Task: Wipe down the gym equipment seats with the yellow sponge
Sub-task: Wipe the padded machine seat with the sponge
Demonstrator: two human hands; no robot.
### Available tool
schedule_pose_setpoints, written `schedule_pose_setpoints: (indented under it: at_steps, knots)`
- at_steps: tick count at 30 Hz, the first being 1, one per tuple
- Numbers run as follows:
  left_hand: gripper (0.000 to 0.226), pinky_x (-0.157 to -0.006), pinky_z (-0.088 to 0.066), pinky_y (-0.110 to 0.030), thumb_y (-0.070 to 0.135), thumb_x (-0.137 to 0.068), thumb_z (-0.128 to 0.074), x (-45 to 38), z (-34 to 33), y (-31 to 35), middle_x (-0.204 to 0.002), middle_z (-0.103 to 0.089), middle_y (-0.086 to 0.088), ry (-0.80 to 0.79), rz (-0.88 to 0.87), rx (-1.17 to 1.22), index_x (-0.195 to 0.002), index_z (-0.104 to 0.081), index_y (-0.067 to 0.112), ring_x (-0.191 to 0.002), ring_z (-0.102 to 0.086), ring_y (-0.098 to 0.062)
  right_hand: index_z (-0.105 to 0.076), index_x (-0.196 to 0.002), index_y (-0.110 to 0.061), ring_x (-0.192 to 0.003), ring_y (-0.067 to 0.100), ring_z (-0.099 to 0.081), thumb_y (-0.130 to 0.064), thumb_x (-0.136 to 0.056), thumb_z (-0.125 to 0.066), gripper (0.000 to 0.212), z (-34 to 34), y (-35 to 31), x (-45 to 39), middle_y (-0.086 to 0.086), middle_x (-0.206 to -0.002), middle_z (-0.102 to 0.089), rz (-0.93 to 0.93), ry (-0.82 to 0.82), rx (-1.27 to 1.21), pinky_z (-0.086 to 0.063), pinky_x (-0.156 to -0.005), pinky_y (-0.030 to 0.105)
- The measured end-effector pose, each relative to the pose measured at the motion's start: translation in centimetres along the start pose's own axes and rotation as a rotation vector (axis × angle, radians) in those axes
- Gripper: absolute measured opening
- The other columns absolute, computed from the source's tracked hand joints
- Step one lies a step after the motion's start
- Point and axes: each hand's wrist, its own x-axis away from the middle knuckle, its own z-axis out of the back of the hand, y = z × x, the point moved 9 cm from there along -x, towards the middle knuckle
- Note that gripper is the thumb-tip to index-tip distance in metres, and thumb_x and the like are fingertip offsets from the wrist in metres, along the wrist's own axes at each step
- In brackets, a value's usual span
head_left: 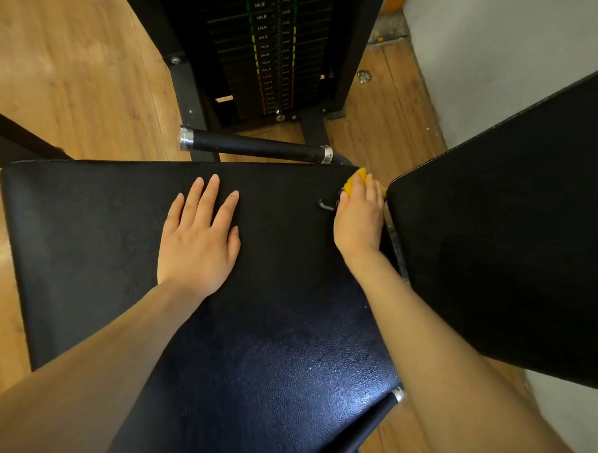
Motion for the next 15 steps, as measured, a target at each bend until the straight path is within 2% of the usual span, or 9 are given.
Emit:
schedule_pose_setpoints:
  at_steps: [4,10,13,15]
  knots:
    - [0.054,-0.12,-0.011,-0.043,0.037,-0.098,-0.032,0.0,0.0,0.0,-0.159,-0.015,-0.009,0.003,0.004,-0.001,-0.149,-0.025,0.022,-0.148,-0.009,-0.026,-0.025,-0.149,-0.013,-0.146,0.024,-0.01,-0.029,-0.102,-0.034,0.05,0.0,0.9,1.8,0.007,-0.158,-0.018,0.077,-0.004,-0.022,-0.014,-0.119,0.037]
    - [0.053,-0.12,-0.013,-0.045,0.036,-0.098,-0.034,0.0,-0.2,0.0,-0.159,-0.015,-0.009,-0.001,0.011,-0.005,-0.148,-0.027,0.022,-0.148,-0.01,-0.026,-0.026,-0.149,-0.017,-0.147,0.017,-0.01,-0.028,-0.1,-0.038,0.052,-0.7,5.3,12.1,0.0,-0.157,-0.02,0.099,-0.045,-0.105,-0.018,-0.119,0.036]
    - [0.053,-0.12,-0.012,-0.045,0.035,-0.098,-0.035,-0.1,-0.1,0.0,-0.159,-0.016,-0.009,0.007,0.004,0.006,-0.148,-0.028,0.021,-0.148,-0.01,-0.026,-0.022,-0.15,-0.019,-0.147,0.014,-0.004,-0.027,-0.1,-0.038,0.053,-0.6,5.6,10.3,-0.002,-0.158,-0.016,0.159,-0.106,-0.114,-0.01,-0.12,0.032]
    - [0.053,-0.12,-0.011,-0.044,0.036,-0.098,-0.033,0.0,-0.1,0.0,-0.159,-0.015,-0.009,0.01,0.001,0.01,-0.149,-0.026,0.021,-0.148,-0.009,-0.026,-0.021,-0.15,-0.018,-0.147,0.016,-0.006,-0.026,-0.101,-0.038,0.052,-0.1,5.2,7.3,0.0,-0.159,-0.015,0.153,-0.102,-0.107,-0.012,-0.12,0.034]
